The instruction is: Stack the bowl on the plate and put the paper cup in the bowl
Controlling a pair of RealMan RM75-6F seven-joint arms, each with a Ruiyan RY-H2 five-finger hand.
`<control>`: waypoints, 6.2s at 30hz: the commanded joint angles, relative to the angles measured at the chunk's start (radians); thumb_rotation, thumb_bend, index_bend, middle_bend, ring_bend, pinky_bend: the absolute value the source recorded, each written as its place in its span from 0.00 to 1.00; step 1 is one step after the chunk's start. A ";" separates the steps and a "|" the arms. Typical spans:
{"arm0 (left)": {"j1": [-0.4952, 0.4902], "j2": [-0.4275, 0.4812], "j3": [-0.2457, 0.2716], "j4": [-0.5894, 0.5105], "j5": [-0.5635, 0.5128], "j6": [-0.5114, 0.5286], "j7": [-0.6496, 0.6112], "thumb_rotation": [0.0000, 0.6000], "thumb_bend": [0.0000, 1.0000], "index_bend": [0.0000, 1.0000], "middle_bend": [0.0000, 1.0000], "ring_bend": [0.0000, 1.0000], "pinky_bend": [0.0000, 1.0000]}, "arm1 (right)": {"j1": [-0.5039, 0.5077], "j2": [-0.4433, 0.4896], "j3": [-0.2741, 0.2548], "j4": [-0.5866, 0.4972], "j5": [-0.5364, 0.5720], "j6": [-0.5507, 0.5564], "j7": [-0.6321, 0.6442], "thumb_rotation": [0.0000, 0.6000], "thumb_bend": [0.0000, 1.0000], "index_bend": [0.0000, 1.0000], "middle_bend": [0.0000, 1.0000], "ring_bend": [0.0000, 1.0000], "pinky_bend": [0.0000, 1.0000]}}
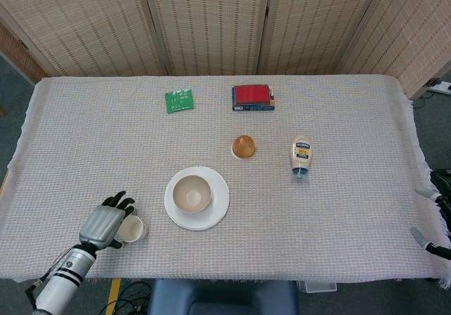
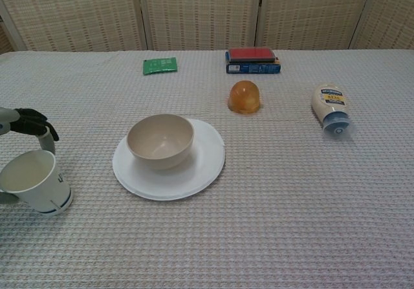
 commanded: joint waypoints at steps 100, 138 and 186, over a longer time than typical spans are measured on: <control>-0.530 -0.175 -0.178 0.356 -0.132 -0.423 -0.321 1.00 0.18 0.48 0.21 0.01 0.20 | -0.035 -0.013 0.064 -0.035 0.130 -0.017 -0.080 1.00 0.28 0.17 0.00 0.00 0.00; -0.507 -0.201 -0.123 0.386 -0.093 -0.382 -0.296 1.00 0.18 0.44 0.21 0.01 0.20 | -0.029 -0.015 0.062 -0.030 0.103 -0.026 -0.082 1.00 0.28 0.17 0.00 0.00 0.00; -0.036 0.190 0.013 0.001 0.115 0.254 -0.393 1.00 0.18 0.25 0.18 0.01 0.20 | -0.017 -0.033 0.052 -0.068 0.085 -0.051 -0.205 1.00 0.29 0.17 0.00 0.00 0.00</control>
